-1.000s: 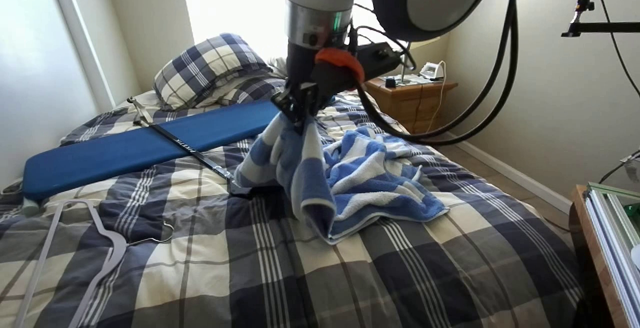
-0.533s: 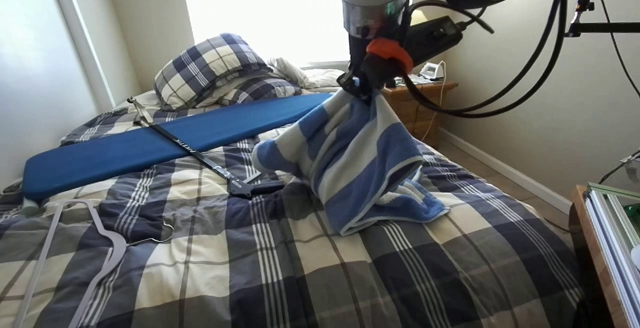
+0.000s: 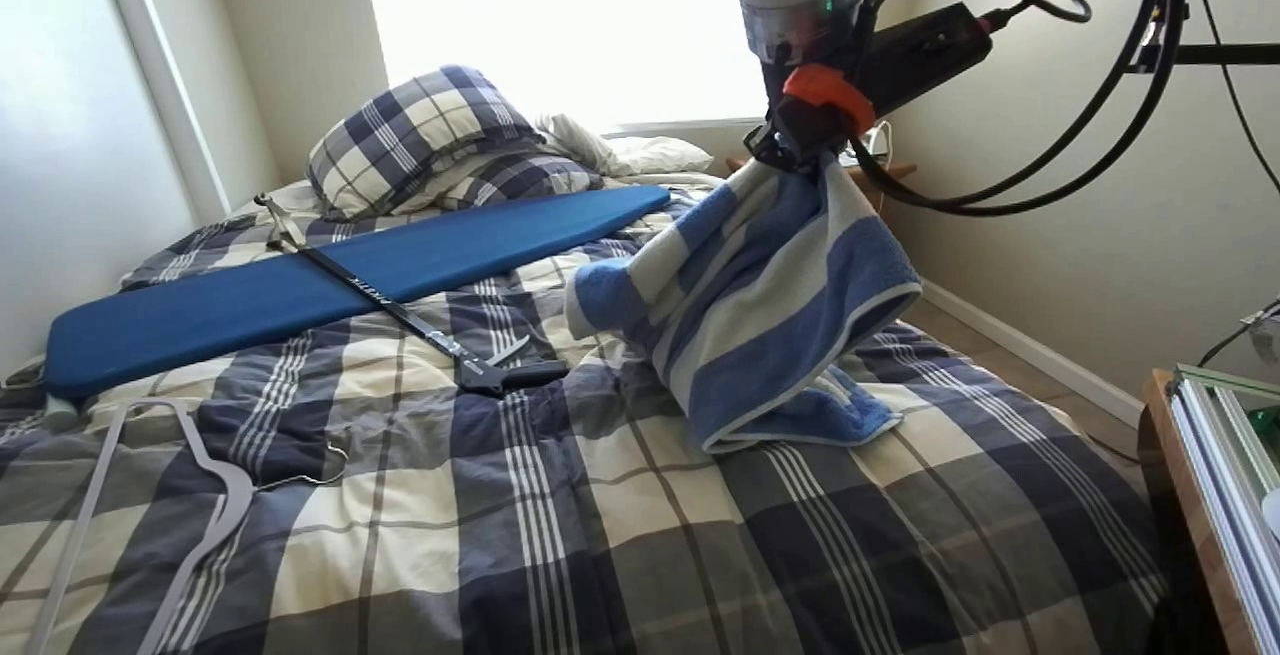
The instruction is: Pull the blue and white towel to the left and then fold it
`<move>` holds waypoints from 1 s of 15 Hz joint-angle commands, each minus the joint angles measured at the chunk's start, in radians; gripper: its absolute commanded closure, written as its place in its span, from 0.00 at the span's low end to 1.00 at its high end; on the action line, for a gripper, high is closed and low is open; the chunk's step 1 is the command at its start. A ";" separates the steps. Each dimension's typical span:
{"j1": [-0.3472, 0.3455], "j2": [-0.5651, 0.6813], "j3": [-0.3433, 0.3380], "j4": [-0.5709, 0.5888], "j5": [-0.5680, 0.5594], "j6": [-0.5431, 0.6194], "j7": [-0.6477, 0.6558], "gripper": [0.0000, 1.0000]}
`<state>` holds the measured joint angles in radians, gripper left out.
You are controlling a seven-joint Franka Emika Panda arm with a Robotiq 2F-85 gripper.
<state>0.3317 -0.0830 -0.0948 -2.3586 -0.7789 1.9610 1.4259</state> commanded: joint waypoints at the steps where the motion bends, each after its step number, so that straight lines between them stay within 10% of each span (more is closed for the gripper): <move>1: -0.085 0.001 0.086 0.001 0.007 0.002 -0.004 0.84; 3: -0.085 0.001 0.087 0.001 0.007 0.002 -0.003 0.96; 15: -0.369 0.077 0.019 -0.088 -0.070 0.214 0.024 0.96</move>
<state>0.0099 -0.0519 -0.0593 -2.4186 -0.8042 2.0694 1.4254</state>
